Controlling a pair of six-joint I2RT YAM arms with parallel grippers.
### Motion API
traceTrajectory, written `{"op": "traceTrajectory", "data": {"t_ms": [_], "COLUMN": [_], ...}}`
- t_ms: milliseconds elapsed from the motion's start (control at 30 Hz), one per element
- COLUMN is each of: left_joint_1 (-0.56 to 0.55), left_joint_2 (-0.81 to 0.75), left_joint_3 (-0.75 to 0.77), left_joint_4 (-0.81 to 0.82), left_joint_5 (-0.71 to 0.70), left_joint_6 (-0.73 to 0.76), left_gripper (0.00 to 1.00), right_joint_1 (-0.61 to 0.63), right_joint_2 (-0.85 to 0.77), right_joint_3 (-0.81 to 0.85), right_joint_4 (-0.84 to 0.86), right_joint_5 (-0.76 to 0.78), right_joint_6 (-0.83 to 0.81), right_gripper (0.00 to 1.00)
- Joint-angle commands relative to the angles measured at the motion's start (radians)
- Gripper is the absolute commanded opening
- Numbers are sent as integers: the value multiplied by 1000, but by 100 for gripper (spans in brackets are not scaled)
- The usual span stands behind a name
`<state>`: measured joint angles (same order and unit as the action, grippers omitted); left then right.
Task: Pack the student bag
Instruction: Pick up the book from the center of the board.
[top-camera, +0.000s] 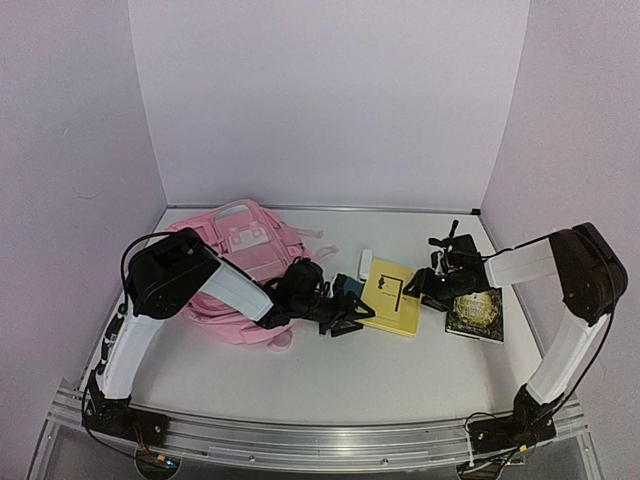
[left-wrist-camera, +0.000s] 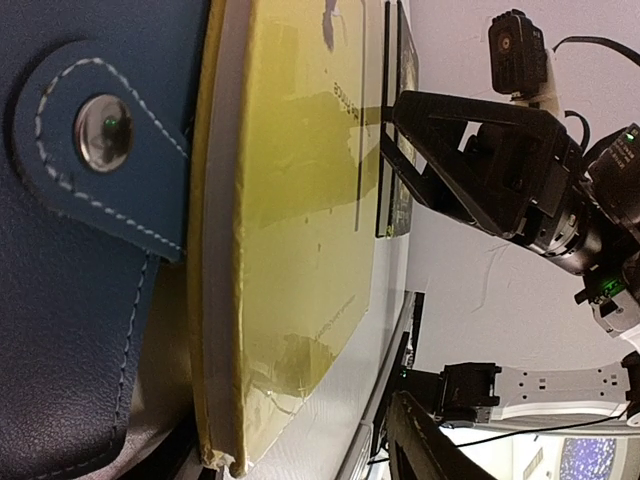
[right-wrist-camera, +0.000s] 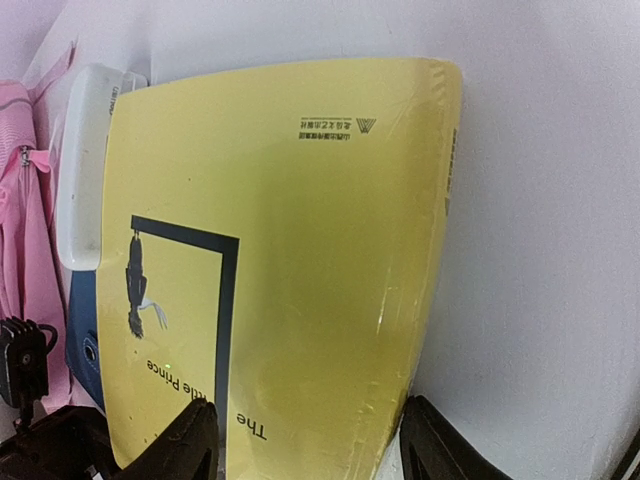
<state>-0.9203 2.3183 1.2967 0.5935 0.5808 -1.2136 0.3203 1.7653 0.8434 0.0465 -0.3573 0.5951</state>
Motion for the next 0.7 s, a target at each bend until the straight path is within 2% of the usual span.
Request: {"op": "traceTrajectory", "data": {"t_ms": [0, 100, 300, 467, 667], "left_joint_1": [3, 2, 6, 5, 7], "left_joint_2": [-21, -18, -45, -57, -76], "left_joint_3": [-2, 3, 12, 4, 17], "left_joint_4": [-83, -78, -63, 5, 53], "left_joint_5": [-53, -65, -114, -148, -151], "left_joint_6": [32, 42, 112, 127, 155], "left_gripper": [55, 53, 36, 34, 21], "right_joint_1": [30, 39, 49, 50, 50], "right_joint_2": [65, 71, 62, 42, 26], "right_joint_3": [-14, -12, -24, -45, -71], "right_joint_4": [-100, -96, -88, -69, -56], "right_joint_5": [-32, -37, -24, -16, -9], "right_joint_6": [30, 34, 48, 64, 75], "right_gripper": [62, 61, 61, 61, 61]}}
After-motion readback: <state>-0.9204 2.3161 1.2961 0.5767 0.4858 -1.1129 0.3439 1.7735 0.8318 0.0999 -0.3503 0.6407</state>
